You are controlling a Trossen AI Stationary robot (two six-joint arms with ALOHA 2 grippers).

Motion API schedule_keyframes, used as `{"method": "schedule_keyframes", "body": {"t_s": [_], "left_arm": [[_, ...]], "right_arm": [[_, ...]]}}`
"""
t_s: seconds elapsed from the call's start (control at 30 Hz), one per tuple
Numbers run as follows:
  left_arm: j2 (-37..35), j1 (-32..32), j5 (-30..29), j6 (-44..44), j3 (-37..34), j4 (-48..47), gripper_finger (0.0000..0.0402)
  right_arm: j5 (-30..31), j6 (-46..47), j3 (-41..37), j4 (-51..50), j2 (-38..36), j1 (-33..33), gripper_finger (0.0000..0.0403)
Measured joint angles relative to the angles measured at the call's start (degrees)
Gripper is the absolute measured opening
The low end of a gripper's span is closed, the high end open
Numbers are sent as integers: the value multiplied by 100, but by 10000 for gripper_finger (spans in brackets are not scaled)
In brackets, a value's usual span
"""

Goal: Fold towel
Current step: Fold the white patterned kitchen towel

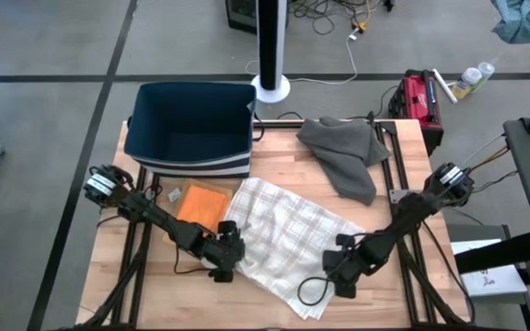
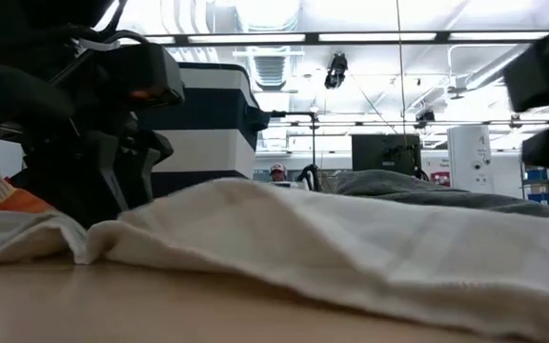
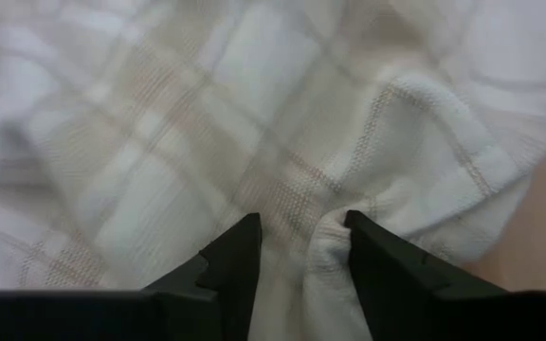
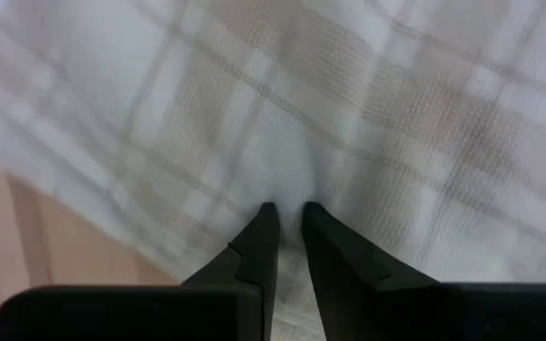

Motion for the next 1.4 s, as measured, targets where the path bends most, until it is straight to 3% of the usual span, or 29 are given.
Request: {"method": "schedule_keyframes", "body": {"t_s": [0.13,0.27,0.4,0.53,0.63,0.87,1.17,1.4], "left_arm": [[0,2,0,-2,0,-9,153],[0,1,-51,2,0,-6,150],[2,1,-74,7,-4,33,145],[4,0,-85,7,-4,43,142],[4,0,-87,7,-4,45,144],[4,0,-90,7,-7,45,153],[4,0,-84,-13,-2,24,142],[4,0,-93,-15,-2,1,141]], "right_arm": [[34,303,-51,-478,-448,167,61],[678,347,38,-72,-772,320,70],[1158,-359,45,1548,-615,362,77],[871,-1060,47,3209,60,350,80],[627,-1112,150,3722,616,347,76],[12,-568,542,3582,1393,417,55],[-284,289,734,1943,873,802,46],[392,-337,1014,2248,746,796,60]]}}
